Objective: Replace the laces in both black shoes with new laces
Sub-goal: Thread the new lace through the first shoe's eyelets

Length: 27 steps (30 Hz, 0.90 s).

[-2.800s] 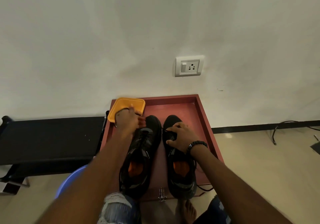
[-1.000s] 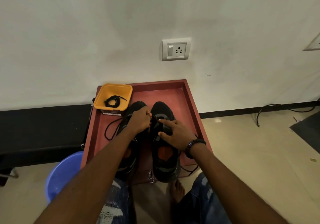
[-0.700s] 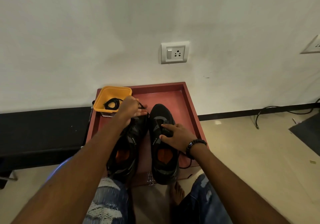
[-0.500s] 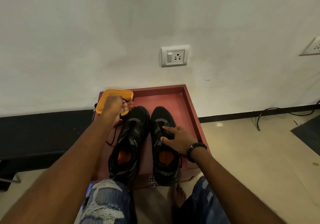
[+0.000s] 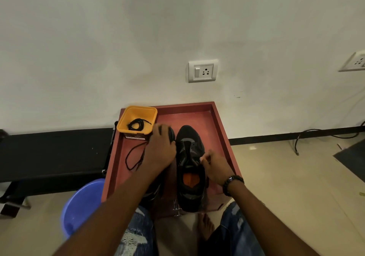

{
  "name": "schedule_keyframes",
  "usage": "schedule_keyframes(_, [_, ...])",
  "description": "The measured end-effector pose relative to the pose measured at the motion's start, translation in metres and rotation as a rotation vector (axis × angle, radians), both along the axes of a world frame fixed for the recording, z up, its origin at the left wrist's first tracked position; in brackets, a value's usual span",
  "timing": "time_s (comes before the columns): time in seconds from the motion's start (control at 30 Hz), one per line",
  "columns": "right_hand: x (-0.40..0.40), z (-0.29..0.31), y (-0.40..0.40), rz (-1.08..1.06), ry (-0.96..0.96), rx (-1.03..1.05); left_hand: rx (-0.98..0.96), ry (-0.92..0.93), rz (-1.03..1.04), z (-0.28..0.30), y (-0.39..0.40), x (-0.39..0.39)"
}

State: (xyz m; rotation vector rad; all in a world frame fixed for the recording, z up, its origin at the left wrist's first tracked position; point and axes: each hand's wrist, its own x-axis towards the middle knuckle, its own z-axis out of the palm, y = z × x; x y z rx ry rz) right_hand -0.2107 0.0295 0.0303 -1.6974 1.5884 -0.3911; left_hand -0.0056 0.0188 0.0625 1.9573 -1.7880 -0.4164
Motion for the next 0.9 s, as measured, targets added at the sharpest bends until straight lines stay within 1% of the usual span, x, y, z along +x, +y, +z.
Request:
schedule_keyframes(0.03, [0.001,0.005,-0.001,-0.011,-0.043,-0.009,-0.028,-0.031,-0.037,0.000,0.003,-0.007])
schedule_keyframes(0.1, [0.003,0.019,-0.004,-0.056,-0.155,-0.027,0.003,-0.034,-0.103,0.004,0.004,-0.014])
schedule_keyframes(0.13, [0.002,0.024,-0.007,-0.089,-0.219,-0.036,0.053,0.000,-0.160,0.005,0.004,-0.015])
schedule_keyframes(0.2, [0.001,0.036,-0.014,-0.155,-0.341,-0.001,0.182,0.052,-0.339,0.006,0.003,-0.018])
schedule_keyframes(0.27, [0.000,0.047,-0.022,-0.207,-0.404,0.018,0.278,0.010,-0.443,0.003,0.004,-0.026])
schedule_keyframes(0.33, [0.000,0.061,-0.028,-0.276,-0.489,-0.016,0.277,-0.002,-0.412,-0.003,0.005,-0.033])
schedule_keyframes(0.4, [0.001,0.074,-0.034,-0.319,-0.591,-0.042,0.247,0.048,-0.344,-0.010,0.004,-0.035])
schedule_keyframes(0.43, [0.000,0.078,-0.035,-0.313,-0.607,-0.040,0.249,0.066,-0.325,-0.013,0.003,-0.036])
schedule_keyframes(0.53, [0.001,0.082,-0.039,-0.248,-0.573,0.019,0.265,0.032,-0.358,-0.012,0.001,-0.035])
schedule_keyframes(0.67, [0.002,0.096,-0.042,-0.217,-0.555,0.021,0.278,0.109,-0.365,-0.005,-0.004,-0.032])
schedule_keyframes(0.73, [0.000,0.113,-0.046,-0.184,-0.562,-0.029,0.279,0.087,-0.396,-0.006,-0.007,-0.030])
schedule_keyframes(0.83, [-0.004,0.141,-0.053,-0.127,-0.564,-0.133,0.320,0.002,-0.426,-0.008,-0.006,-0.033])
schedule_keyframes(0.9, [-0.005,0.145,-0.055,-0.089,-0.523,-0.175,0.297,0.064,-0.394,-0.012,-0.004,-0.034])
